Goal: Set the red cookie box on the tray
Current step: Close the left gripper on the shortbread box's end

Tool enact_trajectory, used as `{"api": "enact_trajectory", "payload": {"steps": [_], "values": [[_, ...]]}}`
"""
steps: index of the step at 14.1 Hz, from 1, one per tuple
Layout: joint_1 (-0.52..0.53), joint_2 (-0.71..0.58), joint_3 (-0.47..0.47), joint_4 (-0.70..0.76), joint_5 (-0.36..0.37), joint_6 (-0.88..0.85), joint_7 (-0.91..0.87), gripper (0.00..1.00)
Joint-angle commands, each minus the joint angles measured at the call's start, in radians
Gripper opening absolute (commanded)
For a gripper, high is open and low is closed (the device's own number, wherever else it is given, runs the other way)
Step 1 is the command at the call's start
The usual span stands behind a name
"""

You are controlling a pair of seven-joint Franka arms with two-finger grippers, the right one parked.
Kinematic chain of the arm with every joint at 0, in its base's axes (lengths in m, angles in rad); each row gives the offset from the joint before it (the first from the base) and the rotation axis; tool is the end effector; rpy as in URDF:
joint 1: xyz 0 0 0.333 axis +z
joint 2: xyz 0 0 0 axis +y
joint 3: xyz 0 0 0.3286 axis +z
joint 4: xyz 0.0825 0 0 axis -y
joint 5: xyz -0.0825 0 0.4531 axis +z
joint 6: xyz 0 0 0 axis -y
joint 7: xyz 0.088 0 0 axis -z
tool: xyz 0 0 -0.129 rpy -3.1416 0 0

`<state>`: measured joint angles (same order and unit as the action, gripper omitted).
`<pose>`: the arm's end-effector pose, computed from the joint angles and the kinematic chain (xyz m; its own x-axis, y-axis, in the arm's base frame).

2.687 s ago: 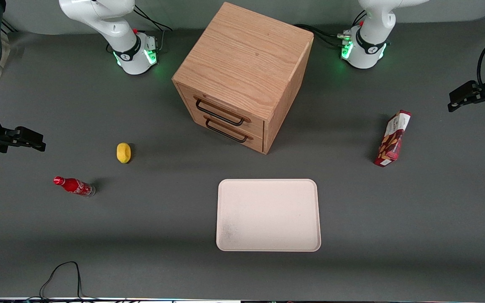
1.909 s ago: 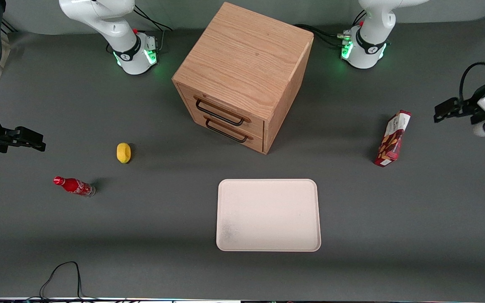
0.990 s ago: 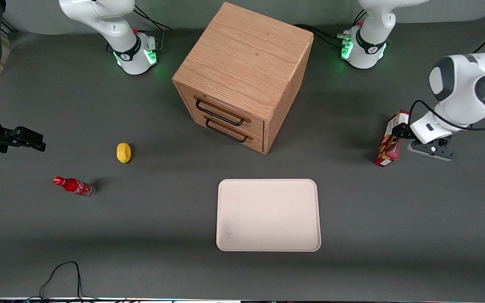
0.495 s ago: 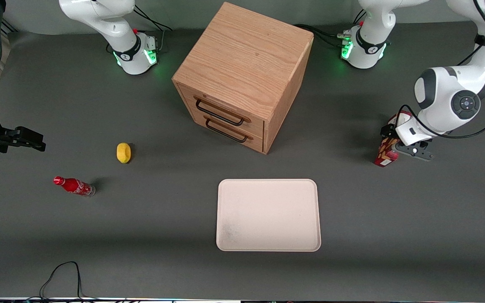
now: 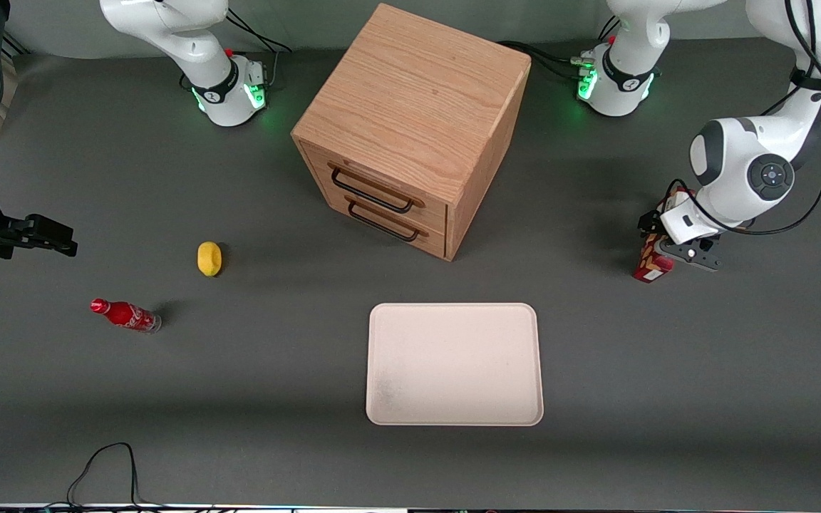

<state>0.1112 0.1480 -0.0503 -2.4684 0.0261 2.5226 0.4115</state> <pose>0.5033 0.0298 0.1586 0.9273 -0.3637 -0.0879 -0.3623 -0.9315 0.0322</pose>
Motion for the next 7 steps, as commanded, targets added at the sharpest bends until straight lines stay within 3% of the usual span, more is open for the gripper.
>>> {"api": "enact_trajectory", "payload": {"steps": [1,5,7], "values": [[0.005,-0.001,0.015,-0.012,0.011,0.018,0.016,0.67],[0.007,-0.001,0.015,-0.012,0.011,0.004,0.016,0.00],[0.007,-0.004,0.015,-0.007,0.011,-0.001,0.016,0.00]]}}
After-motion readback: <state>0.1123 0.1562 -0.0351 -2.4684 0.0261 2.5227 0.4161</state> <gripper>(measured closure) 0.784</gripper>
